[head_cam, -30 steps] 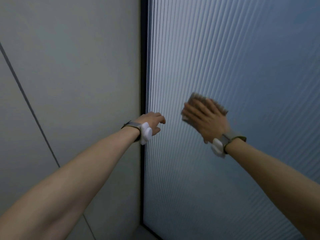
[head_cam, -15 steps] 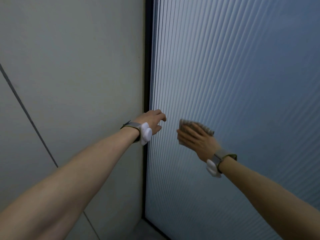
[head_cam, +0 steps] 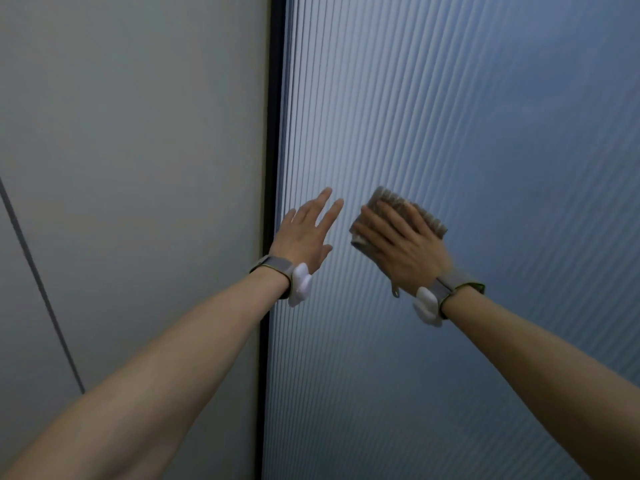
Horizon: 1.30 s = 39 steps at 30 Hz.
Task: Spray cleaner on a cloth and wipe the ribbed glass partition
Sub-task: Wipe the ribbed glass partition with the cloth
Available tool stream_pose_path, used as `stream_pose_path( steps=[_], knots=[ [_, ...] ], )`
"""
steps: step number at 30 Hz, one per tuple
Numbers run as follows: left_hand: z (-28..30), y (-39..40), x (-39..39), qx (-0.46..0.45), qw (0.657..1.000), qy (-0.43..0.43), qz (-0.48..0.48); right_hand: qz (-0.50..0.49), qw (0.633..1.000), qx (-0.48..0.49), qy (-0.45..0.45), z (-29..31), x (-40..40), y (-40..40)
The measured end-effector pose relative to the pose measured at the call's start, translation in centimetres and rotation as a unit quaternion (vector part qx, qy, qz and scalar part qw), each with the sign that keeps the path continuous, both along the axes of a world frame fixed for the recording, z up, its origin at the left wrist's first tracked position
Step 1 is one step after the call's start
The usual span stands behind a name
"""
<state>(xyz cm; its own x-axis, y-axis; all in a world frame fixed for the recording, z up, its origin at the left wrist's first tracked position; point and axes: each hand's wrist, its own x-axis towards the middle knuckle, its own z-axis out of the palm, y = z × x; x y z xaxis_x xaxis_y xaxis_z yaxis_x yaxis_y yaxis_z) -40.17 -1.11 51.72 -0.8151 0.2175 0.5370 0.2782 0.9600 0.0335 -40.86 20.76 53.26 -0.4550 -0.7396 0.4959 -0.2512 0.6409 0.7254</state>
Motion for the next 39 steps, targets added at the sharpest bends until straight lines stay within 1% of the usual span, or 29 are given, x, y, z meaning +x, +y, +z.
stream_pose_path(
  steps=[2, 4, 9, 12, 16, 19, 21, 23, 25, 29, 31, 33, 35, 37, 39],
  knots=[
    [1.6, 0.5, -0.1, -0.001, 1.000, 0.001, 0.006, -0.002, 0.999, -0.036, 0.012, 3.1, 0.5, 1.0],
    [2.7, 1.0, -0.3, 0.000, 1.000, 0.005, 0.007, -0.011, 0.999, -0.036, 0.020, 4.5, 0.8, 2.1],
    [2.8, 1.5, 0.0, -0.015, 1.000, -0.017, 0.020, 0.002, 0.999, 0.040, -0.006, 2.5, 1.5, 4.0],
    [2.9, 1.6, 0.0, -0.027, 0.999, -0.016, 0.026, 0.013, 0.998, 0.063, 0.007, 3.4, 1.7, 5.4],
    [3.5, 2.2, 0.0, -0.088, 0.996, 0.031, 0.006, -0.003, 1.000, 0.015, 0.022, 7.0, 1.5, 5.9],
    [5.1, 3.6, -0.2, -0.122, 0.990, 0.073, -0.016, -0.030, 0.998, -0.029, 0.055, 11.2, 1.7, 6.9],
    [6.4, 4.1, -0.5, -0.131, 0.987, 0.093, -0.026, -0.046, 0.996, -0.048, 0.065, 12.7, 1.9, 7.3],
    [7.7, 4.5, -0.8, -0.136, 0.984, 0.113, -0.025, -0.050, 0.995, -0.052, 0.063, 12.6, 2.3, 7.7],
    [8.2, 4.7, -1.1, -0.148, 0.982, 0.117, -0.024, -0.033, 0.997, -0.039, 0.055, 11.0, 2.8, 8.7],
    [7.4, 4.6, -1.3, -0.165, 0.980, 0.108, -0.013, -0.020, 0.998, 0.047, 0.026, 7.2, 3.8, 11.5],
    [7.3, 4.7, -1.3, -0.165, 0.980, 0.108, -0.015, -0.022, 0.997, 0.066, 0.012, 7.3, 4.1, 12.2],
    [7.7, 4.8, -1.0, -0.157, 0.981, 0.114, -0.023, -0.022, 0.998, 0.059, 0.020, 9.0, 4.2, 12.5],
    [8.4, 4.9, -0.5, -0.148, 0.981, 0.120, -0.032, -0.030, 0.999, 0.018, 0.032, 11.7, 4.2, 12.6],
    [9.4, 5.7, 0.1, -0.150, 0.976, 0.146, -0.053, -0.047, 0.997, -0.028, 0.051, 15.3, 4.7, 13.3],
    [10.6, 7.0, 0.4, -0.160, 0.971, 0.164, -0.073, -0.064, 0.995, -0.042, 0.066, 17.5, 4.8, 13.7]
  ],
)
